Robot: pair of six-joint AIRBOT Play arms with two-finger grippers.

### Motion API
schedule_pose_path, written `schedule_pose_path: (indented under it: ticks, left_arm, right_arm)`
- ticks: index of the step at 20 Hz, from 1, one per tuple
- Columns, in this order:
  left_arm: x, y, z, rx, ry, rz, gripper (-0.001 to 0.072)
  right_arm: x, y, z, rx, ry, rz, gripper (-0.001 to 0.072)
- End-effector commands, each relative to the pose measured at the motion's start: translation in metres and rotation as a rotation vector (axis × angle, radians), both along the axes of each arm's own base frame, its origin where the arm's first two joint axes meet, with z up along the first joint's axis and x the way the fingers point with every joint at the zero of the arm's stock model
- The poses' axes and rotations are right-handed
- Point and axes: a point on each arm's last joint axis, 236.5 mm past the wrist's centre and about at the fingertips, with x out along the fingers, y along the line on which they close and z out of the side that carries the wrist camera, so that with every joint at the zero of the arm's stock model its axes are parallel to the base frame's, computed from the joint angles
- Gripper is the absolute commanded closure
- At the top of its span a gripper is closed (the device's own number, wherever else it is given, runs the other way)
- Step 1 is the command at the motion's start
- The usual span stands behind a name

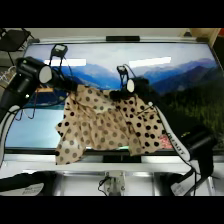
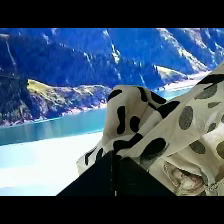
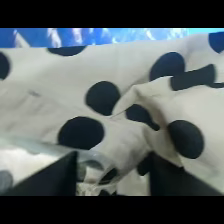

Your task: Fold the shirts.

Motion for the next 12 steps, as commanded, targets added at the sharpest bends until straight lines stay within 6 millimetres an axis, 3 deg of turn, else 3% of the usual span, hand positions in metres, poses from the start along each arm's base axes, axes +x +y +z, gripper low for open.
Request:
schedule_pose_path:
  ticks: [1, 2, 4, 5, 7, 9, 10, 12]
  left_arm:
    - [0.000, 0.000, 0.000, -0.001, 0.000, 0.000, 0.0660]
    - [0.000, 0.000, 0.000, -0.001, 0.000, 0.000, 0.0660]
    - [-0.001, -0.001, 0.002, -0.001, -0.002, -0.002, 0.0660]
    - [-0.002, -0.001, 0.005, -0.004, -0.010, -0.005, 0.0660]
    - [-0.004, 0.000, 0.018, 0.002, -0.037, -0.033, 0.0660]
    - [-0.011, 0.004, 0.043, -0.015, -0.085, -0.035, 0.0660]
    - [-0.018, 0.006, 0.062, -0.029, -0.111, -0.033, 0.0660]
    - [-0.037, 0.001, 0.115, -0.093, -0.208, -0.043, 0.0660]
  right_arm:
    - [0.005, -0.001, -0.020, 0.028, 0.050, -0.135, 0.0533]
    - [0.003, -0.004, -0.022, 0.019, 0.064, -0.137, 0.0634]
    - [-0.002, -0.022, -0.005, -0.052, 0.050, -0.101, 0.0637]
    - [-0.002, -0.040, 0.013, -0.124, 0.015, -0.072, 0.0637]
    - [-0.005, -0.086, 0.078, -0.314, -0.105, 0.026, 0.0637]
    - [-0.019, -0.127, 0.160, -0.411, -0.206, 0.045, 0.0637]
    - [-0.033, -0.136, 0.203, -0.388, -0.254, 0.027, 0.0637]
    - [-0.063, -0.130, 0.270, -0.251, -0.349, 0.016, 0.0637]
